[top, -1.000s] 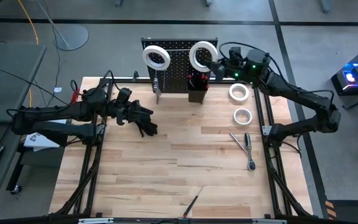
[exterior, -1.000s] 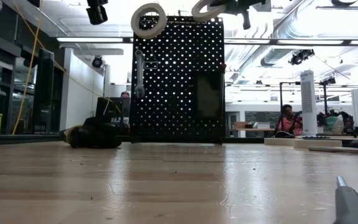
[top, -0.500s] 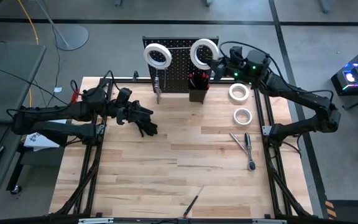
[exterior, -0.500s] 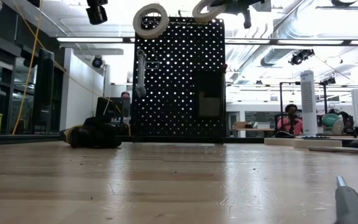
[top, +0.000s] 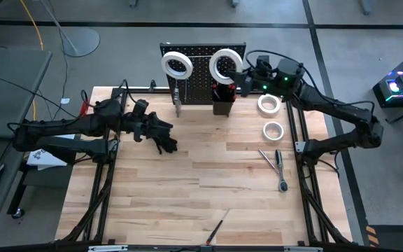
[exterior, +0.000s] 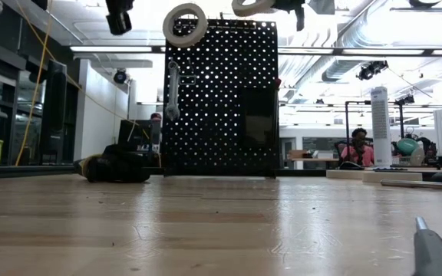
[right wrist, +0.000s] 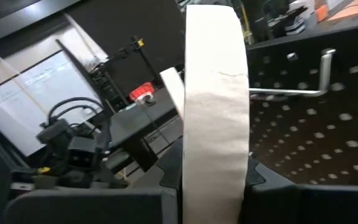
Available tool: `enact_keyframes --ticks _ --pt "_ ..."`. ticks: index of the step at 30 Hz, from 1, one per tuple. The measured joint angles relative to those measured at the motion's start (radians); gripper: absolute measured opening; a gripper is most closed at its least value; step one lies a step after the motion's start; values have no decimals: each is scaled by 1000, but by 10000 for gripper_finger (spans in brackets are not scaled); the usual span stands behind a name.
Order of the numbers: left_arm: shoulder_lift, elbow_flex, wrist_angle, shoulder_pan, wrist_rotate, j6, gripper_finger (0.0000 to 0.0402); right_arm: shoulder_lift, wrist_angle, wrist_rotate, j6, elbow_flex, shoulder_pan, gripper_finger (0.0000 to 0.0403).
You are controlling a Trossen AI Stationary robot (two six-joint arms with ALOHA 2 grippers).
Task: Hang tools onto peg board
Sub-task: Hang the white masking tape on the peg board
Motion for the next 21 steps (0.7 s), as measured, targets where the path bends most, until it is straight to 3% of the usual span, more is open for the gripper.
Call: enact_keyframes --ticks 8,14,21 --pt "13 0 -228 0 -112 271 195 0 21 -59 0 0 96 50" --pt "46 0 -303 0 -286 464 195 -1 -14 -113 -1 0 203 50" --pt "104 0 -294 4 -478 642 195 -1 -150 28 6 0 314 50"
